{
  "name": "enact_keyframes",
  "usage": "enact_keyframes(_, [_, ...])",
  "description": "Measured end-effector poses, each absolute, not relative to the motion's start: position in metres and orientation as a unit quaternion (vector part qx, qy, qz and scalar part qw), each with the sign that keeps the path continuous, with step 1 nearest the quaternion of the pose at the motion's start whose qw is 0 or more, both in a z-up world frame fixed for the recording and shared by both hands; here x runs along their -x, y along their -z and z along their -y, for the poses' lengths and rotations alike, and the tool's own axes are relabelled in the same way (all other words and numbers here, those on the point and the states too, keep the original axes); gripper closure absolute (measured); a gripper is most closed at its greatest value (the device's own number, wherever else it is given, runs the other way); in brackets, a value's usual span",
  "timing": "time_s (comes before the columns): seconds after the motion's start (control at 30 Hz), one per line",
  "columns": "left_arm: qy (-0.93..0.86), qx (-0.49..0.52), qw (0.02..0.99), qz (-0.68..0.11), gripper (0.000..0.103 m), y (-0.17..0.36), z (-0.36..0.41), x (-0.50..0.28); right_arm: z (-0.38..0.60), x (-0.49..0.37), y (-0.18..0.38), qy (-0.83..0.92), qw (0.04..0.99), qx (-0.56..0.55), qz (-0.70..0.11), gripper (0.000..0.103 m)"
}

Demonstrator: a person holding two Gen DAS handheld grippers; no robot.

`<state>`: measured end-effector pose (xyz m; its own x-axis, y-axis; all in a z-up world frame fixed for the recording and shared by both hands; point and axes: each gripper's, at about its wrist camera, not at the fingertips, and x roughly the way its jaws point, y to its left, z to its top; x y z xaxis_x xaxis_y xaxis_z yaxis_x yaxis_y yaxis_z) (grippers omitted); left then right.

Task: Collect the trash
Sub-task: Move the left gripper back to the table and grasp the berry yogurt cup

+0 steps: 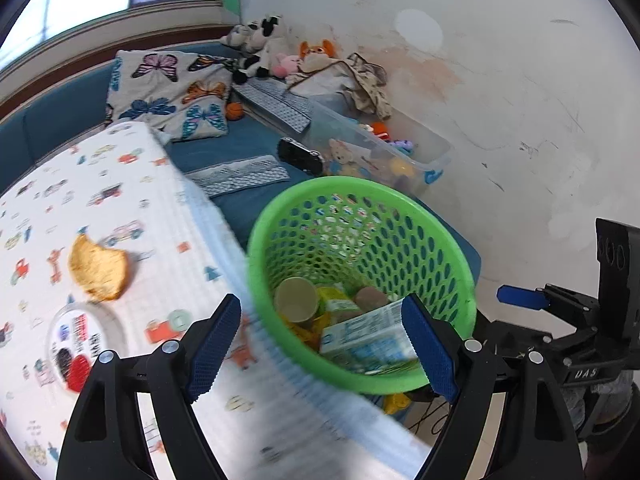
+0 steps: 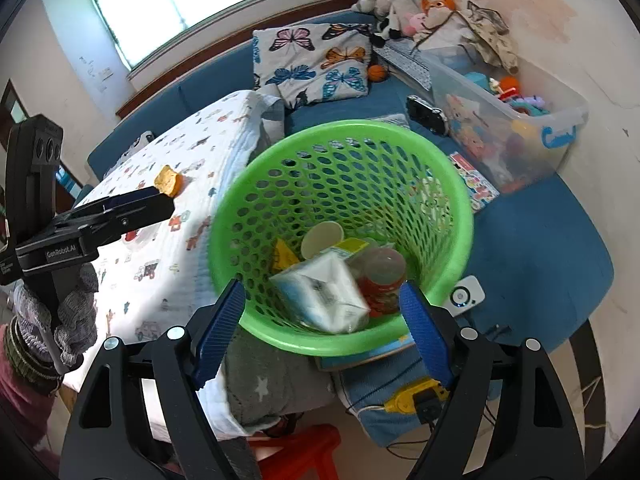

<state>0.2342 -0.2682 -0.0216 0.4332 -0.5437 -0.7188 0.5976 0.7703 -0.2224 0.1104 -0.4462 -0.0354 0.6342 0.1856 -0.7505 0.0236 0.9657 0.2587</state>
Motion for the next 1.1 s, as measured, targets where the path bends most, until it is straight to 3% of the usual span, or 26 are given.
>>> enact_keyframes(0.4, [0.261,-0.032,0.879,-0.397,0.023,0.023,0.188,-0.236,0.413,-0.131,0.028,-0.078,0.896,-0.100,-0.426,0.022])
enact_keyframes(0.8, [0.192,-0.029,0.886,-0.422,0.022,0.057,0.117,-0.254,0.383,-0.149,0.025,-0.109,0.894,-0.085,-0.426,0.022])
enact_keyframes(1.1, [0.184,-0.038,0.875,-0.446,0.012,0.080,0.119,-0.277,0.366,-0.163,0.031,-0.125,0.889,-0.079,-0.434,0.022])
